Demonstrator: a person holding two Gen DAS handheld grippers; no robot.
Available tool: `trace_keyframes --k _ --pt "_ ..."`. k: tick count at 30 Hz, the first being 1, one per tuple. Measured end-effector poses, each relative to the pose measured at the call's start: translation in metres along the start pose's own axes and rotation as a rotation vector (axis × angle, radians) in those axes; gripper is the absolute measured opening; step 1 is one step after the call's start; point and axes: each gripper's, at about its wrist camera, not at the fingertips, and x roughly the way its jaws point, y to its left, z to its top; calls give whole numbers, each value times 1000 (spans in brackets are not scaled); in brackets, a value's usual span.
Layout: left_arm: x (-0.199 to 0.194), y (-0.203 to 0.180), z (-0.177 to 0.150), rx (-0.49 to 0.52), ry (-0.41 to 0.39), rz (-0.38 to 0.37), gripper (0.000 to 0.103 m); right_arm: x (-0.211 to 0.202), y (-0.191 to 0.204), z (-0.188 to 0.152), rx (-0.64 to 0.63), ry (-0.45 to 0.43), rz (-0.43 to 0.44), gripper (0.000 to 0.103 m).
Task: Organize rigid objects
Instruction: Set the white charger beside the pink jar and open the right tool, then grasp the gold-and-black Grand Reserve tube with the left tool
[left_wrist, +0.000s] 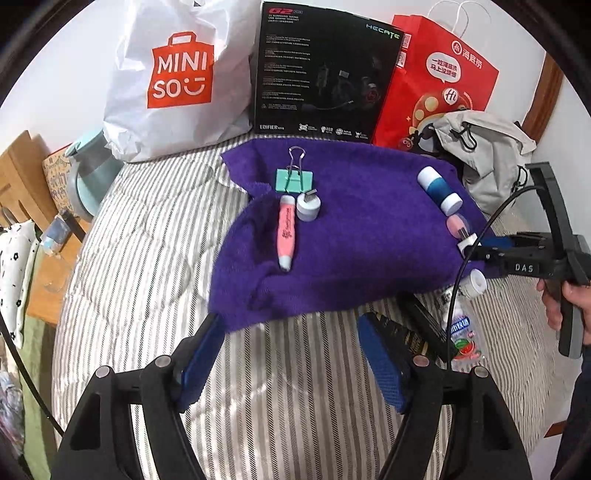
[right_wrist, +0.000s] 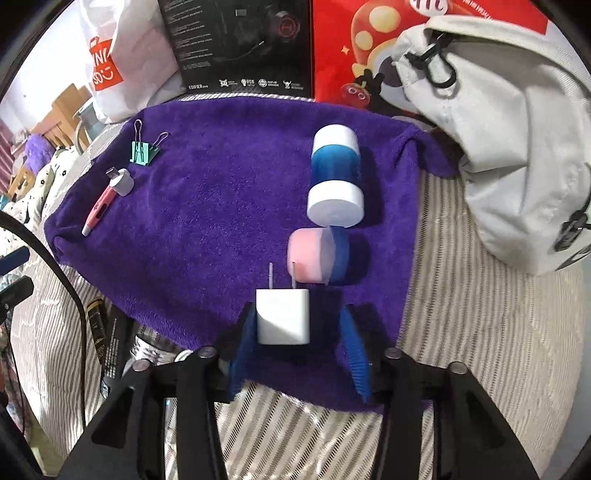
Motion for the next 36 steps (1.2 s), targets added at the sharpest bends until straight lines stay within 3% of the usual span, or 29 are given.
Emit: trace_keyframes --k 11,18,23,27,32,36 --pt "27 -30 -13 -50 56 -60 73 -44 3 -24 -15 -64 -7 50" --pt "50 -51 -14 -66 98 -16 73 -76 9 -57 -12 -124 14 59" --pt "65 -67 -10 -81 114 -6 73 -91 9 -82 9 -141 53 59" --pt "70 -78 -11 -67 106 55 76 -90 9 -91 22 -141 56 60" --pt "64 -76 -23 22 121 133 78 -85 6 -107 42 -119 58 60" --pt "53 -63 -36 19 121 146 78 -80 6 -115 48 -106 65 60"
